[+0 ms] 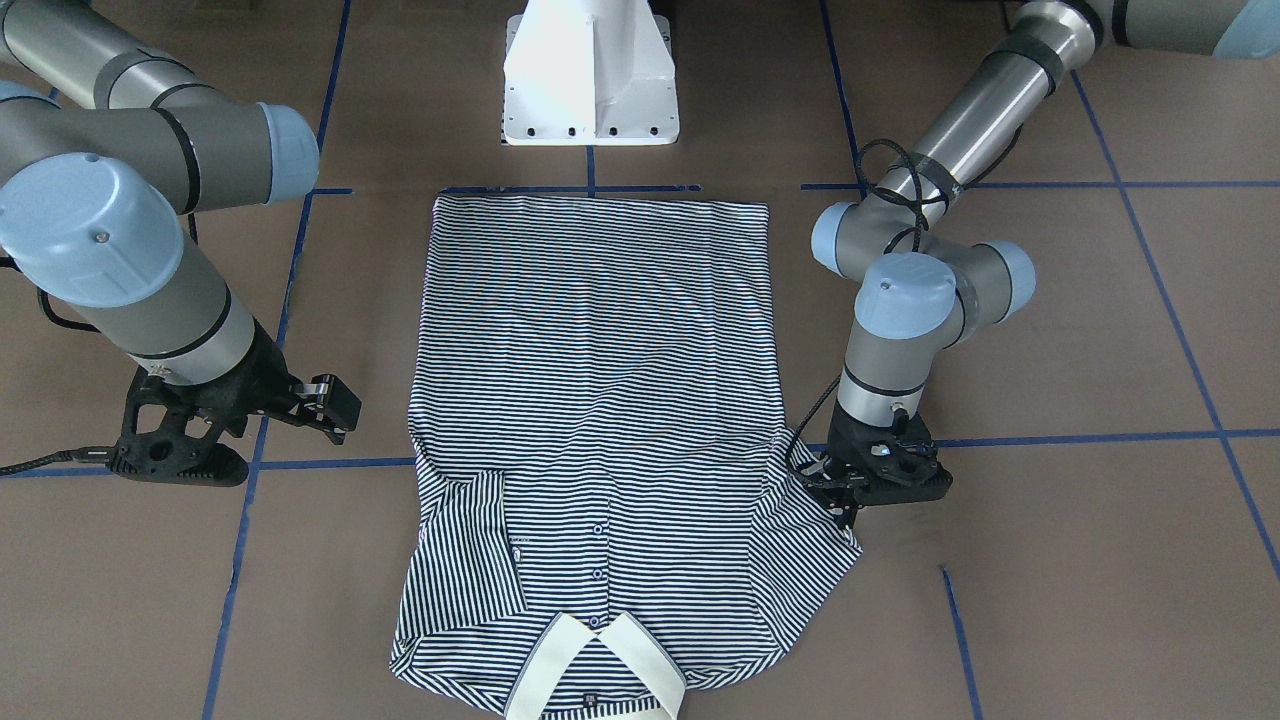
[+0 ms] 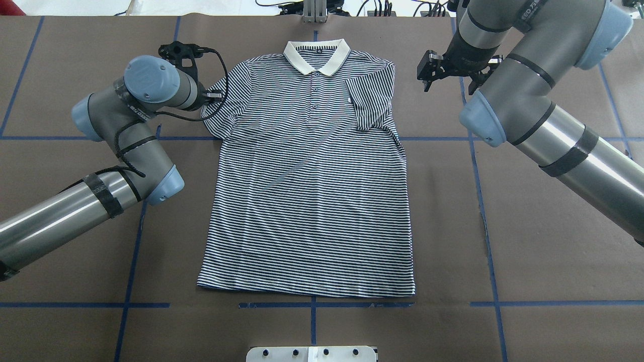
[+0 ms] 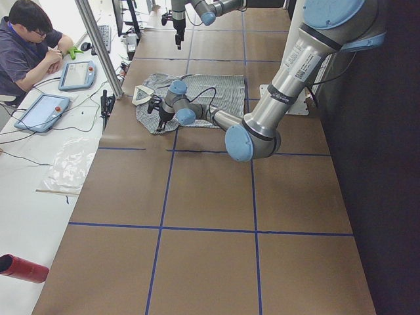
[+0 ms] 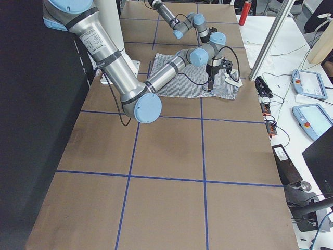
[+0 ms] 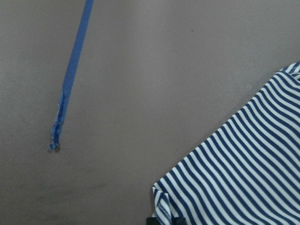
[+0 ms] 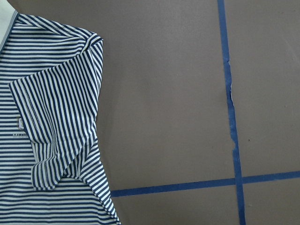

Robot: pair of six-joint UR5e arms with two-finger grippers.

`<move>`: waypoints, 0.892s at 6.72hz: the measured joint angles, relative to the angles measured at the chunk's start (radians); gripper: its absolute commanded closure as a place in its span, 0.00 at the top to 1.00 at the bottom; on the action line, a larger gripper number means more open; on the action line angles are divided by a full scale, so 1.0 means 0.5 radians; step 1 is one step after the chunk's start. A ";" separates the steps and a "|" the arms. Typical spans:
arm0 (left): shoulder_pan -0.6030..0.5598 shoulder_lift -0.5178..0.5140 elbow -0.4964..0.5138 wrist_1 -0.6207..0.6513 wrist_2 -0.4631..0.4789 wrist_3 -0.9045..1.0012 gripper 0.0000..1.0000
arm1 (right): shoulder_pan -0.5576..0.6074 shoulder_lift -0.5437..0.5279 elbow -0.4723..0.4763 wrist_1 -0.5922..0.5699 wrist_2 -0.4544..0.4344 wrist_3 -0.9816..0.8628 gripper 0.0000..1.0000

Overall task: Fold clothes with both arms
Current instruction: 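Fold the sleeve nearest the left gripper over the chest while right arm lowers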

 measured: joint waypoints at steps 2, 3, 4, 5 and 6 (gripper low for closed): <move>0.011 -0.171 -0.096 0.252 -0.005 -0.228 0.00 | -0.003 -0.007 0.000 0.001 0.000 0.002 1.00; 0.057 -0.344 0.022 0.296 -0.003 -0.414 0.00 | -0.003 -0.008 0.003 0.002 0.000 0.003 1.00; 0.121 -0.508 0.198 0.279 0.003 -0.578 0.00 | -0.004 -0.010 0.004 0.003 0.000 0.003 1.00; 0.158 -0.599 0.326 0.215 0.007 -0.667 0.12 | -0.007 -0.011 0.004 0.003 -0.001 0.001 1.00; 0.171 -0.631 0.404 0.128 0.010 -0.704 0.99 | -0.011 -0.011 0.004 0.003 -0.003 0.001 1.00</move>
